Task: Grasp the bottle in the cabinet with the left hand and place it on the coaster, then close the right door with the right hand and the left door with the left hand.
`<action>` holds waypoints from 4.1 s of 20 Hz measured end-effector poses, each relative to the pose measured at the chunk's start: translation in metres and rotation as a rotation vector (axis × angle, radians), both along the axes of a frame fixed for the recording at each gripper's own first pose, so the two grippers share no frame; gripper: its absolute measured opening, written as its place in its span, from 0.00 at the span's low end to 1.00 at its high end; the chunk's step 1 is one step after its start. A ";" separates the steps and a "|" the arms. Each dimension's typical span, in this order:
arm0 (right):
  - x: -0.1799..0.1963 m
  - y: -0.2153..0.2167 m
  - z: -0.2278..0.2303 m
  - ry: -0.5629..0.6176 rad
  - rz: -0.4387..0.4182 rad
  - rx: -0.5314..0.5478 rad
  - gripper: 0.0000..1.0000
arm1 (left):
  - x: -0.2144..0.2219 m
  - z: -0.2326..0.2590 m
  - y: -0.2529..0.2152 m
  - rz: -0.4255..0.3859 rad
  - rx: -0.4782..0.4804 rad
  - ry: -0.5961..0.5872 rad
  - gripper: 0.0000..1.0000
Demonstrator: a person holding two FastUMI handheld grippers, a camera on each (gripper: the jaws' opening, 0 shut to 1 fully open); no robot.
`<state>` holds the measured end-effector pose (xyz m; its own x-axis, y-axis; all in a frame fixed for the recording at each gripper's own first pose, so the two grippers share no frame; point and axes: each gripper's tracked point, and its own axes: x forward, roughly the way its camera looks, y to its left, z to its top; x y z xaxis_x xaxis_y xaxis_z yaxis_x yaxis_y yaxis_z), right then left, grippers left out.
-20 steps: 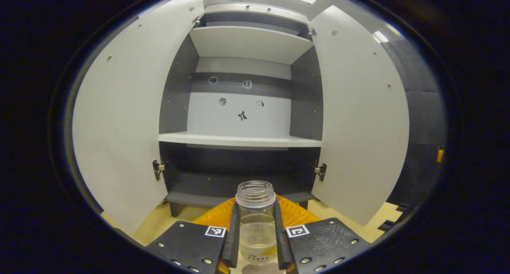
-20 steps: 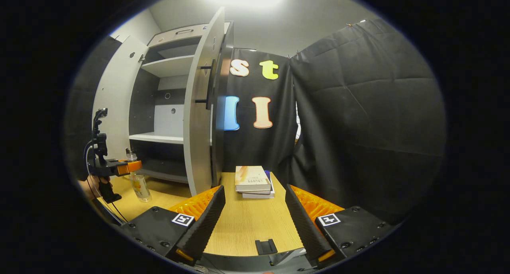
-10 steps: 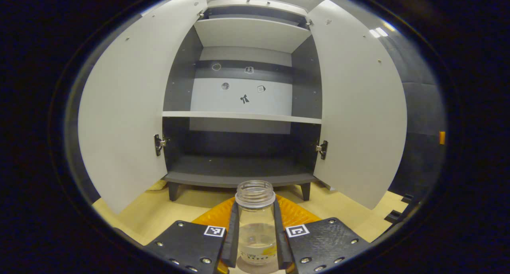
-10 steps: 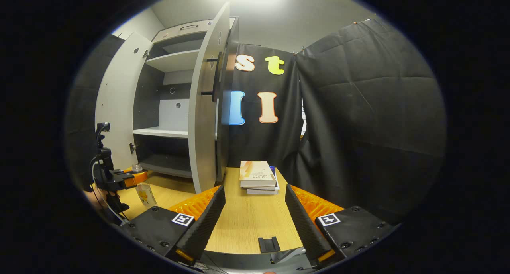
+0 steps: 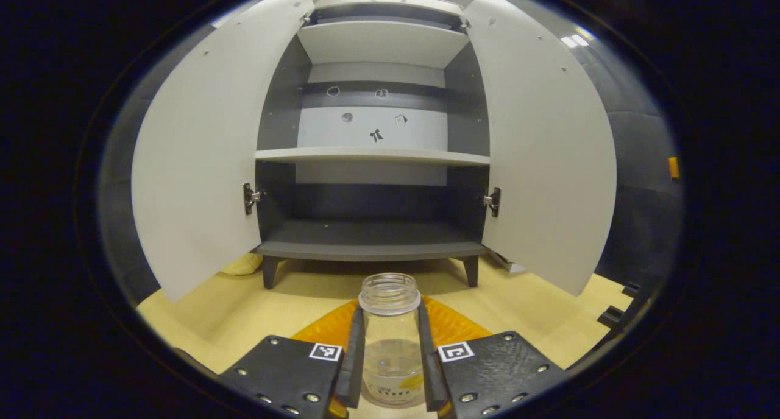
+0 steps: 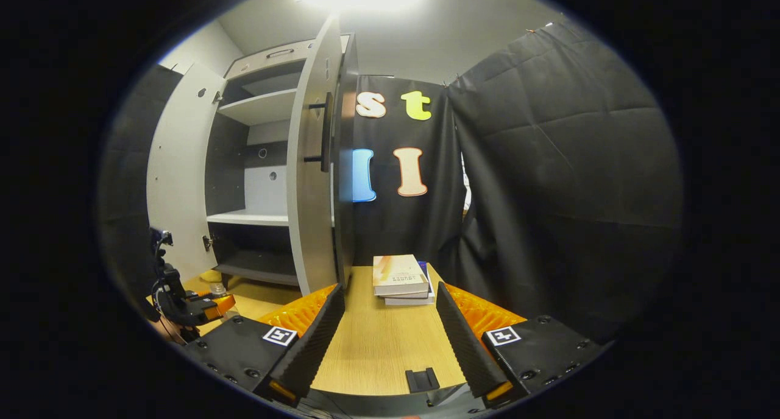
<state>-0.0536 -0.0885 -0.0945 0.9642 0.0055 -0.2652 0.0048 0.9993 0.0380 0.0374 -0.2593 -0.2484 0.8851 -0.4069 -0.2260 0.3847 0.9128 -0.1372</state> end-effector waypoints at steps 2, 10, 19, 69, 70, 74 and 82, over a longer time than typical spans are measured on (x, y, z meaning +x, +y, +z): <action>0.000 0.000 -0.002 0.004 -0.003 0.005 0.97 | -0.006 -0.002 0.002 0.010 0.007 0.012 0.42; 0.010 0.007 0.009 -0.037 0.014 0.027 0.97 | -0.018 0.027 0.004 0.002 0.027 -0.010 0.87; 0.050 -0.010 0.043 -0.078 -0.006 0.086 0.96 | -0.033 0.119 0.035 0.049 0.011 -0.082 0.87; 0.151 0.165 0.131 -0.248 -0.039 -0.064 0.97 | 0.019 0.198 0.348 0.301 -0.012 -0.150 0.88; 0.152 0.171 0.131 -0.250 -0.032 -0.061 0.97 | 0.017 0.196 0.351 0.307 -0.011 -0.149 0.88; 0.159 0.191 0.131 -0.251 -0.003 -0.052 0.97 | 0.013 0.189 0.363 0.326 0.001 -0.138 0.88; 0.167 0.218 0.117 -0.232 0.039 -0.039 0.98 | 0.008 0.194 0.374 0.356 0.025 -0.136 0.88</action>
